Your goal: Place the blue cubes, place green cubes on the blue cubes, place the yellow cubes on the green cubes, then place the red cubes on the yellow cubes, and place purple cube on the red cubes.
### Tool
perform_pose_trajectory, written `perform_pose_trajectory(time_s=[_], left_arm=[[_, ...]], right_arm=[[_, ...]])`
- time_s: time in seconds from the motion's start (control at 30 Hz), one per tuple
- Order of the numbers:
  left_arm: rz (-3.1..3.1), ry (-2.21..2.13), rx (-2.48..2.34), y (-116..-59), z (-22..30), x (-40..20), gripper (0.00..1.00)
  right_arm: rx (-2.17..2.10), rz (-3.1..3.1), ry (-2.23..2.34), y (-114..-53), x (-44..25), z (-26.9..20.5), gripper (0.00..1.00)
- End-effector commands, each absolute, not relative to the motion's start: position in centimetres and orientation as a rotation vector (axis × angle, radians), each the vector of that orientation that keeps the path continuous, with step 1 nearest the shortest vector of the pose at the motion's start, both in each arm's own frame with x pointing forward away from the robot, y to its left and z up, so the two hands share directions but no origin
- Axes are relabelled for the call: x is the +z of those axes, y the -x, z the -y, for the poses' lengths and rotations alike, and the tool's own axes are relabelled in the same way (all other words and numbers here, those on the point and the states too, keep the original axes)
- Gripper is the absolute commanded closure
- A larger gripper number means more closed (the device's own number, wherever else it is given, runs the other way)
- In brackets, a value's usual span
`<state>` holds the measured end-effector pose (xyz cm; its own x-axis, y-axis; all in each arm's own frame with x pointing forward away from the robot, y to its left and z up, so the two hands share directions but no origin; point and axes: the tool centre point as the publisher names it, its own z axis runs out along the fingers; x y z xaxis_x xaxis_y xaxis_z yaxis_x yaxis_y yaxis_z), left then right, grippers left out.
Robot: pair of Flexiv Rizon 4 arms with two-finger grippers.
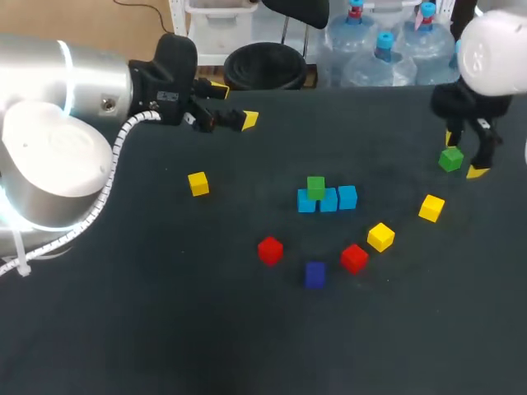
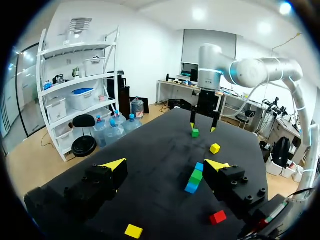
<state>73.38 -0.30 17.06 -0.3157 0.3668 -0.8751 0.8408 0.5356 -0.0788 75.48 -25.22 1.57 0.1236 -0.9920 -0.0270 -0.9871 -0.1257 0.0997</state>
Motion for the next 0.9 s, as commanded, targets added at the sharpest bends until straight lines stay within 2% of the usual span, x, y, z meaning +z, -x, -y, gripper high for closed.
perform_pose_trajectory(time_s=[0.03, 0.6, 0.63, 0.67, 0.7, 0.73, 0.77, 0.83, 0.87, 0.9], left_arm=[[-1.897, -0.985, -0.688, -73.3, 0.2, 17.0, 0.0], [-1.897, -0.985, -0.688, -73.3, 0.2, 17.0, 0.0], [-1.897, -0.985, -0.688, -73.3, 0.2, 17.0, 0.0], [-1.897, -0.985, -0.688, -73.3, 0.2, 17.0, 0.0], [-1.897, -0.985, -0.688, -73.3, 0.2, 17.0, 0.0], [-1.897, -0.985, -0.688, -73.3, 0.2, 17.0, 0.0], [-1.897, -0.985, -0.688, -73.3, 0.2, 17.0, 0.0], [-1.897, -0.985, -0.688, -73.3, 0.2, 17.0, 0.0], [-1.897, -0.985, -0.688, -73.3, 0.2, 17.0, 0.0], [-1.897, -0.985, -0.688, -73.3, 0.2, 17.0, 0.0]], right_arm=[[-0.126, 2.031, -2.321, -76.1, 0.6, 25.3, 0.0], [-0.118, 2.079, -2.337, -77.6, 0.2, 24.8, 0.0], [-0.105, 2.083, -2.336, -77.8, 0.1, 24.9, 0.36], [-0.108, 2.089, -2.333, -77.9, -0.1, 24.9, 0.61], [-0.109, 2.09, -2.333, -78.0, -0.2, 25.0, 0.78], [-0.115, 2.096, -2.329, -78.0, -0.3, 25.0, 0.88], [-0.131, 2.11, -2.322, -78.1, -0.3, 25.0, 0.84], [-0.14, 2.114, -2.315, -78.1, -0.5, 24.9, 0.63], [-0.132, 2.104, -2.313, -78.1, -0.6, 24.9, 0.63], [-0.13, 2.102, -2.314, -78.0, -0.7, 24.9, 0.71]])
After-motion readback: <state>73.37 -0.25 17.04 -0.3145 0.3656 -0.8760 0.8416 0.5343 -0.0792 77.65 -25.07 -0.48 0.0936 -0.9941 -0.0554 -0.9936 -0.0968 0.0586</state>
